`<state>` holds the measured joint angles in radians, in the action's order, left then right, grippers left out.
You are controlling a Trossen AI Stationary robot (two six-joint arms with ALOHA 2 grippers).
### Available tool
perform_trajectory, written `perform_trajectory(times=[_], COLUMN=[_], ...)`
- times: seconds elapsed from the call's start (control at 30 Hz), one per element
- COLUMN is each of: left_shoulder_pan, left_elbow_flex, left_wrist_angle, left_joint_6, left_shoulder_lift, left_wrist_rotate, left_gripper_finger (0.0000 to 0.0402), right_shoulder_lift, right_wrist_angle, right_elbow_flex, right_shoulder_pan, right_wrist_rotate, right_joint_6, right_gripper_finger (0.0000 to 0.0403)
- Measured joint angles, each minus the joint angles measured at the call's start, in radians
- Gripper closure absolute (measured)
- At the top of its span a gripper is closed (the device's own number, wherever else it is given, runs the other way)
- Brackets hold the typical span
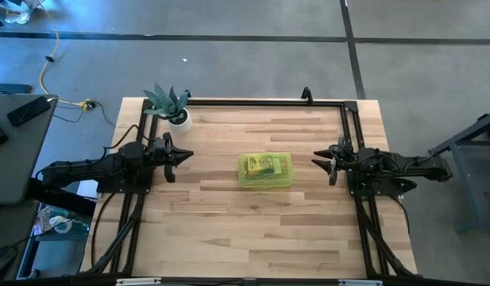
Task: Pack school essentials
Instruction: Return to Home Position
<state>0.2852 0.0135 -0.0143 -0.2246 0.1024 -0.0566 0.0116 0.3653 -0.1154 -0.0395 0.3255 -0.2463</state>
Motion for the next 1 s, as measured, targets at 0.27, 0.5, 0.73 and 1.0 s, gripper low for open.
perform_trajectory(times=[0.27, 0.5, 0.73, 1.0], left_shoulder_pan=[0.000, 0.000, 0.000, 0.000], left_elbow_flex=[0.000, 0.000, 0.000, 0.000], left_wrist_angle=[0.000, 0.000, 0.000, 0.000], left_joint_6=[0.000, 0.000, 0.000, 0.000], left_shoulder_lift=[0.000, 0.000, 0.000, 0.000], left_wrist_rotate=[0.000, 0.000, 0.000, 0.000], left_gripper_finger=[0.0397, 0.0397, 0.0397, 0.0397], right_shoulder_lift=[0.000, 0.000, 0.000, 0.000], right_wrist_angle=[0.000, 0.000, 0.000, 0.000], right_elbow_flex=[0.000, 0.000, 0.000, 0.000], right_shoulder_pan=[0.000, 0.000, 0.000, 0.000], right_wrist_rotate=[0.000, 0.000, 0.000, 0.000], right_joint_6=[-0.017, -0.016, -0.016, -0.016], right_gripper_finger=[0.0254, 0.0254, 0.0253, 0.0253])
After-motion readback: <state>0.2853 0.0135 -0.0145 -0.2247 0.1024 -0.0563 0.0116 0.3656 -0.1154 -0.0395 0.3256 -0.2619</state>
